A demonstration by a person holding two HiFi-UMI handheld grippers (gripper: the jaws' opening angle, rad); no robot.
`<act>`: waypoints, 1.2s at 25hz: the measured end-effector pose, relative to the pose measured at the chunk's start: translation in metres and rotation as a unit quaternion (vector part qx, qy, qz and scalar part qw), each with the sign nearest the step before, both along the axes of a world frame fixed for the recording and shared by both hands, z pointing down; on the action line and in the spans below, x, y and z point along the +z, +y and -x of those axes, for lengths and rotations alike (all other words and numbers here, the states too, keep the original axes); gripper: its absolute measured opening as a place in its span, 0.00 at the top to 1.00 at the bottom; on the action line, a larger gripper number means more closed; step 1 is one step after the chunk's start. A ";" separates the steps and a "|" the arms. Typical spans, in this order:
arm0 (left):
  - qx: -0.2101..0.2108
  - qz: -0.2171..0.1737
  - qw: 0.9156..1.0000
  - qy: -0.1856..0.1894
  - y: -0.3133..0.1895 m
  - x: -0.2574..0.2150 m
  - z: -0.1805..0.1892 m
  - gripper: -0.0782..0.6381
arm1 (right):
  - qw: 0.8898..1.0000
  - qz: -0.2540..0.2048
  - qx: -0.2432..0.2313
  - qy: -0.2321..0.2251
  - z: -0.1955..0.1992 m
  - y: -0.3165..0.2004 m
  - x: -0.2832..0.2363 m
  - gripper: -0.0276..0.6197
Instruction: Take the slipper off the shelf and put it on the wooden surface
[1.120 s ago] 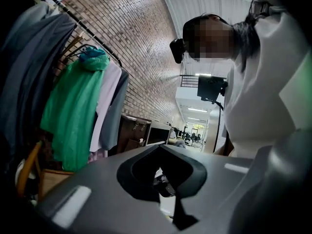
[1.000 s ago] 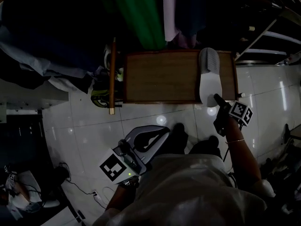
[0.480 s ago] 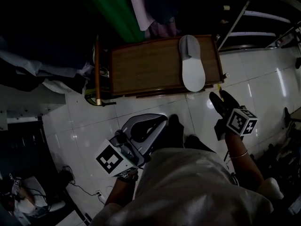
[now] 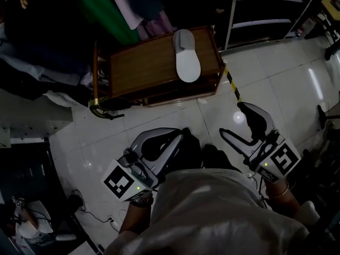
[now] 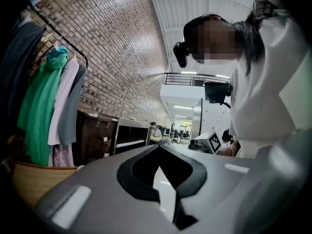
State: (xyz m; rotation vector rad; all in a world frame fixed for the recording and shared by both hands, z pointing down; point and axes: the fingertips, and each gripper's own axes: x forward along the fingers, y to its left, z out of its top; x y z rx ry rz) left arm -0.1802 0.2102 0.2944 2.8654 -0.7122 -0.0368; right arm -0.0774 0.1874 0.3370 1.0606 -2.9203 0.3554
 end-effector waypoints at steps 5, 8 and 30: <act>0.019 -0.027 0.999 0.021 0.016 -0.023 -0.009 0.90 | 0.999 -0.051 -0.002 0.000 0.011 0.036 -0.037 0.63; 0.035 -0.036 0.998 0.045 0.019 -0.039 -0.010 0.90 | 0.996 -0.083 -0.008 0.025 0.024 0.046 -0.052 0.92; 0.060 -0.034 0.997 0.042 0.057 -0.036 0.024 0.90 | 0.992 -0.064 -0.107 0.020 0.112 0.087 -0.069 0.95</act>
